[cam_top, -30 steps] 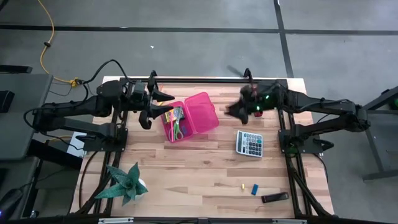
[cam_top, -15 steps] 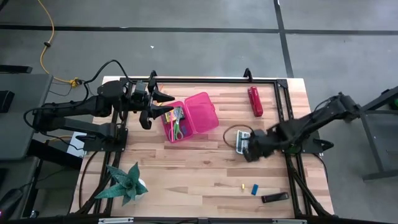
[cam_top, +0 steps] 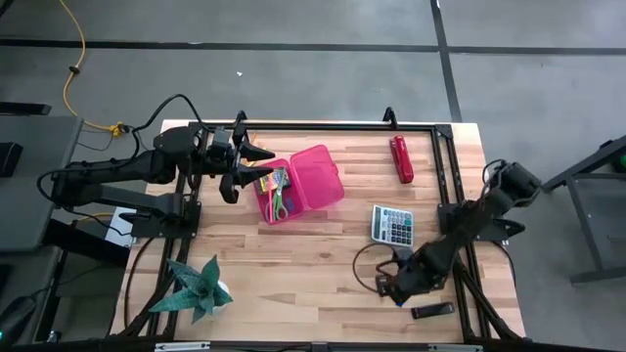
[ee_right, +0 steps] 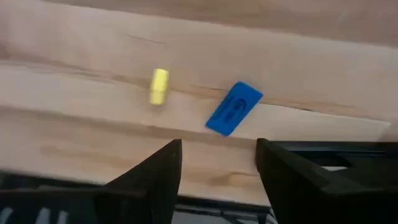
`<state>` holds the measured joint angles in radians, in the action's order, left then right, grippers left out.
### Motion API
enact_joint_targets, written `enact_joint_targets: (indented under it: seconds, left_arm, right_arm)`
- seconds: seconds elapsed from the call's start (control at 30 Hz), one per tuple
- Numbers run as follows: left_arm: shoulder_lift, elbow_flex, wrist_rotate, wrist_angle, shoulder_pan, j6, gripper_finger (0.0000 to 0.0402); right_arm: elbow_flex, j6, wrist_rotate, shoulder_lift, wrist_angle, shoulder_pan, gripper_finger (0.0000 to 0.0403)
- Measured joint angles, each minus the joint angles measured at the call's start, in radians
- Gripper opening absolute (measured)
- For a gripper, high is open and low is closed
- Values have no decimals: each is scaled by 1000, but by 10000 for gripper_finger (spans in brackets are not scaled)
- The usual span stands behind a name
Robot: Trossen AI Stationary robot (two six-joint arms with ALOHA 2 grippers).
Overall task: Pack school essentials
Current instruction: Put the blue eraser into the pink pencil box
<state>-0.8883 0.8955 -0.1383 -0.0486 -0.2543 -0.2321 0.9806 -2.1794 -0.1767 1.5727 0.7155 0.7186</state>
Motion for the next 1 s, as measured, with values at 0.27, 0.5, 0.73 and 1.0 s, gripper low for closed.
enact_joint_targets:
  seconds: [0.27, 0.5, 0.73, 1.0]
  left_arm:
    - [0, 0, 0, 0, 0, 0, 186]
    - [0, 0, 0, 0, 0, 0, 186]
    - [0, 0, 0, -2, 0, 0, 186]
    - [0, 0, 0, -2, 0, 0, 186]
  right_arm:
    - [0, -125, -41, 120, -45, 43, 197]
    - [-2, -131, -5, 177, -91, 32, 197]
    - [-42, -136, -17, 187, -152, 26, 193]
    - [-45, -118, -23, 182, -137, 14, 107]
